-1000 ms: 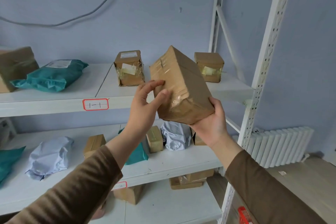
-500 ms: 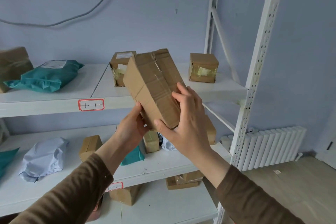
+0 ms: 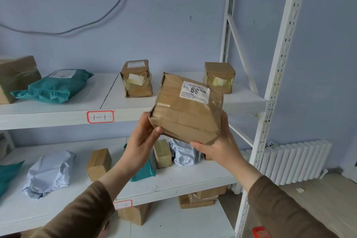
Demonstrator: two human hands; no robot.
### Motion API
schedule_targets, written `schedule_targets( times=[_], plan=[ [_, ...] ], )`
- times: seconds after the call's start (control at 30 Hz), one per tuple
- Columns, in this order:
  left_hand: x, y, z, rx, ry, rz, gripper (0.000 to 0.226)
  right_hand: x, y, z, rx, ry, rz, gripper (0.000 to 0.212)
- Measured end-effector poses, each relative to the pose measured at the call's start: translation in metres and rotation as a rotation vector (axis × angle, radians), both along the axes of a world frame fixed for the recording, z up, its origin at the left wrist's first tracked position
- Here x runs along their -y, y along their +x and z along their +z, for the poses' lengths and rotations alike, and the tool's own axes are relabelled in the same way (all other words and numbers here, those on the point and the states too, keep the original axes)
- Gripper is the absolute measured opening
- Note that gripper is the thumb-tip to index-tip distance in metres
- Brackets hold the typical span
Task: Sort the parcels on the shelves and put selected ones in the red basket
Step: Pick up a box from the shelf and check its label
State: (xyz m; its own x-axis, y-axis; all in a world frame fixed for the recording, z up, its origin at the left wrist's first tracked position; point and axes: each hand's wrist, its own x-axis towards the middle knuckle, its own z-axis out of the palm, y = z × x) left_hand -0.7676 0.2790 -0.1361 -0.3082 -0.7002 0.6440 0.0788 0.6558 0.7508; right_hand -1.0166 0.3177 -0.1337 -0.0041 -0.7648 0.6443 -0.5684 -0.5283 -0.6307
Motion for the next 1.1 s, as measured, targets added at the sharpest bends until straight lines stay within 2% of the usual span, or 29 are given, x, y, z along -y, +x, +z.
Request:
schedule_targets(
  times=[0.1,0.2,0.27,0.37,0.47,0.53,0.57,0.6,0.67,0.7,0.8,0.83,0.9,0.93,1.0,1.03,1.1],
  plan=[
    [0.002,-0.001,-0.002,0.038,-0.025,0.013,0.03,0.001,-0.005,0.003,-0.008,0.03,-0.061,0.113],
    [0.003,-0.005,0.0,-0.01,0.032,0.024,0.034,-0.002,-0.001,0.004,-0.005,-0.026,-0.043,0.12],
    [0.01,-0.006,-0.001,-0.076,0.137,0.048,0.031,-0.009,0.006,0.006,-0.026,-0.107,-0.015,0.109],
    [0.025,-0.007,-0.005,-0.181,0.384,0.068,0.029,-0.018,0.02,0.014,-0.166,-0.226,0.012,0.087],
    [0.026,-0.014,-0.005,-0.173,0.511,0.072,0.028,-0.023,0.036,0.025,-0.266,-0.24,0.044,0.073],
    [0.022,-0.022,-0.006,-0.146,0.523,0.102,0.021,-0.023,0.044,0.028,-0.186,-0.201,0.141,0.076],
    [0.022,-0.025,-0.006,-0.159,0.546,0.08,0.015,-0.023,0.046,0.029,-0.075,-0.149,0.218,0.083],
    [0.024,-0.029,-0.004,-0.198,0.562,0.042,0.025,-0.022,0.046,0.029,0.061,-0.085,0.297,0.091],
    [0.026,-0.033,0.0,-0.244,0.62,-0.022,0.072,-0.019,0.045,0.031,0.269,0.009,0.382,0.094],
    [0.023,-0.035,0.006,-0.261,0.637,-0.057,0.078,-0.018,0.045,0.033,0.32,0.023,0.382,0.088],
    [0.018,-0.042,0.014,-0.26,0.676,-0.147,0.056,-0.013,0.04,0.037,0.399,0.01,0.345,0.065],
    [0.015,-0.043,0.017,-0.242,0.716,-0.182,0.066,-0.013,0.039,0.038,0.393,-0.007,0.328,0.057],
    [0.017,-0.042,0.017,-0.258,0.801,-0.286,0.089,-0.014,0.037,0.036,0.276,-0.051,0.235,0.056],
    [0.015,-0.042,0.02,-0.279,0.806,-0.305,0.089,-0.014,0.037,0.034,0.147,-0.063,0.127,0.068],
    [0.01,-0.043,0.023,-0.298,0.775,-0.317,0.074,-0.012,0.037,0.03,-0.183,-0.083,-0.126,0.096],
    [0.009,-0.043,0.023,-0.308,0.765,-0.319,0.066,-0.013,0.038,0.031,-0.286,-0.089,-0.164,0.097],
    [0.01,-0.041,0.018,-0.389,0.786,-0.336,0.06,-0.018,0.04,0.038,-0.307,-0.061,-0.043,0.077]
  ],
)
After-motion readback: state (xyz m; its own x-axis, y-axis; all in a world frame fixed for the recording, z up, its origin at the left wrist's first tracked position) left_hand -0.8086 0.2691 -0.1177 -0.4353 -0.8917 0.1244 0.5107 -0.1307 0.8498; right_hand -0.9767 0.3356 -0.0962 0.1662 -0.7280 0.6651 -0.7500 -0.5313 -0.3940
